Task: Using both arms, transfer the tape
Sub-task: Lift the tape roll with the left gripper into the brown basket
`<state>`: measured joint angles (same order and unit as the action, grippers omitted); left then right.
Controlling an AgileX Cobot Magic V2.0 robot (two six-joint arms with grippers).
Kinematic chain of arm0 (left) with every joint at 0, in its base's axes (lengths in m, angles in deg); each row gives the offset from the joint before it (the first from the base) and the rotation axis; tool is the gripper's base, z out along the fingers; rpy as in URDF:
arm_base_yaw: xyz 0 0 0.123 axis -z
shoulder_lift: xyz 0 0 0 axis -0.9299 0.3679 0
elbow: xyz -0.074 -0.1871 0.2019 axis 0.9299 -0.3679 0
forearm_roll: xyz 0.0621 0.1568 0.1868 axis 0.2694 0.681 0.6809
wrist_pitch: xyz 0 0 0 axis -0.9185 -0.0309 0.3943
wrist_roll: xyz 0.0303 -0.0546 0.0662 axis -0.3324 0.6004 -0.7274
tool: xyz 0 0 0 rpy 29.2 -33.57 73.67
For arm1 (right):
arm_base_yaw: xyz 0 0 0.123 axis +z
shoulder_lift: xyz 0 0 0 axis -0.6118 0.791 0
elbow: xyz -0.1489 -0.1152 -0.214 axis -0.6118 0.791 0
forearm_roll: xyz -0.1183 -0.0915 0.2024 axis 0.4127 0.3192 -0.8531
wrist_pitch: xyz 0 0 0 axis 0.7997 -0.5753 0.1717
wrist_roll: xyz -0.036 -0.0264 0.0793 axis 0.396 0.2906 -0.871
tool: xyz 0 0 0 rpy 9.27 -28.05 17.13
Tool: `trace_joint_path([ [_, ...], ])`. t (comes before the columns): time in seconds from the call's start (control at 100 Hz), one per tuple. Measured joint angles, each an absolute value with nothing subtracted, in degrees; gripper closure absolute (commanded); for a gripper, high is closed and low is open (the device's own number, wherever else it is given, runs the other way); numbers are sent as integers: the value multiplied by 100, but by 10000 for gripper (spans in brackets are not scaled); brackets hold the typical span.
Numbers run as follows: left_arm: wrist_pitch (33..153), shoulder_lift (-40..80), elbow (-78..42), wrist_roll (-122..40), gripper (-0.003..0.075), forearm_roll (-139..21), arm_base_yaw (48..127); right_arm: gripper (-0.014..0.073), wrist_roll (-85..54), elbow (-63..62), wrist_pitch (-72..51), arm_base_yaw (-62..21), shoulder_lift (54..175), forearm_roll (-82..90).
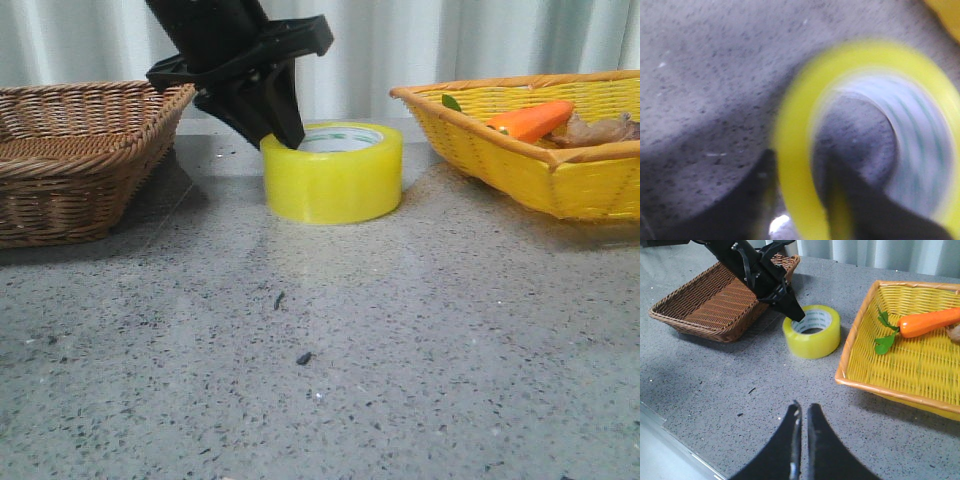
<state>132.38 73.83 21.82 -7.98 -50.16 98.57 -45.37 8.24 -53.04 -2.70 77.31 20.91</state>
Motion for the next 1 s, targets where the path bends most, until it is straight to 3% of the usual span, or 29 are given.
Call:
trace_joint_path([
  [0.26, 13649, 7256, 2701, -868, 741, -4914, 9857, 650, -4537, 824, -5261, -270, 7731, 2099],
  [0.46, 13660, 6334, 3472, -868, 741, -4423, 9639, 650, -4537, 824, -5199, -270, 7731, 2099],
  [0.76, 14725, 5751, 3427, -743, 741, -3474, 8200, 650, -4537, 824, -4925, -270, 7731, 2099],
  [1.0, 14670, 5678, 2248, -720, 740, -3944, 7275, 650, -4537, 824, -4885, -270, 7731, 2099],
])
